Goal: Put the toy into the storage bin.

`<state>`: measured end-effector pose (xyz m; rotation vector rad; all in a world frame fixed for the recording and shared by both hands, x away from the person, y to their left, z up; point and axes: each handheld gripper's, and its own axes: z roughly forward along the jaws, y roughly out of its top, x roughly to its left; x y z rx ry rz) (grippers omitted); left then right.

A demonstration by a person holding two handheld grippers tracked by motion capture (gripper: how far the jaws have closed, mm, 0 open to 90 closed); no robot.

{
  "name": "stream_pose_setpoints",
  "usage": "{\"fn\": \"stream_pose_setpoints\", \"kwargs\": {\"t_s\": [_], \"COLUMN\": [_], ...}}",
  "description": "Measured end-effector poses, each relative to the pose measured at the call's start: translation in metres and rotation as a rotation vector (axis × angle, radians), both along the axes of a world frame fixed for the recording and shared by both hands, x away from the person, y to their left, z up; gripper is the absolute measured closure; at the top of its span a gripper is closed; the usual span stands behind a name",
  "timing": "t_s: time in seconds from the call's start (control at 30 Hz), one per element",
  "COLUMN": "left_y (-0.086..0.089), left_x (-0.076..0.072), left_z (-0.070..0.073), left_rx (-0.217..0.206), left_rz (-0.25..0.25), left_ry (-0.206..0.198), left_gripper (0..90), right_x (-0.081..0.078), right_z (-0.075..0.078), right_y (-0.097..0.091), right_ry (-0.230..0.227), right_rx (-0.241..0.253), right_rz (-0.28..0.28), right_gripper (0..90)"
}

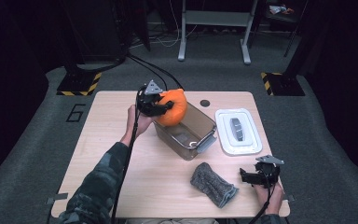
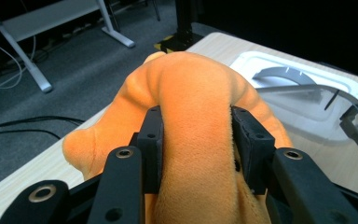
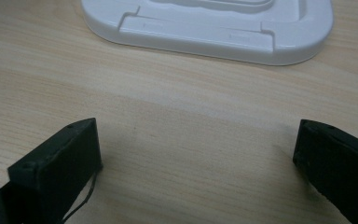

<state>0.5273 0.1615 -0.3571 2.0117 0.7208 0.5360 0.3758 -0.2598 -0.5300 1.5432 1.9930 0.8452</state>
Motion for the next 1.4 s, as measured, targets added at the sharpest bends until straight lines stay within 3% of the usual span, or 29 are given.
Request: {"fn": "stream_pose_setpoints", "kwargs": {"t_s": [0.43,1.4], "left_y": [-0.008,-0.011], "left_x": [0.005,0.016], "left_z": [-0.013,-0.031], "left_rx": [0.017,0.025], "left_rz": [-0.029,-0.027], "left_ry": [0.052,0.153], "left_gripper": [59.3,54.5], "right_x": [0.000,0.000], "right_z": [0.000,0.000], "right_y": [0.000,0.000], "right_ry": [0.001,0.000], "right_rx": [0.000,0.000], "right_rz": [-0.002,0.001], "right_gripper": [0.0,0.0]}}
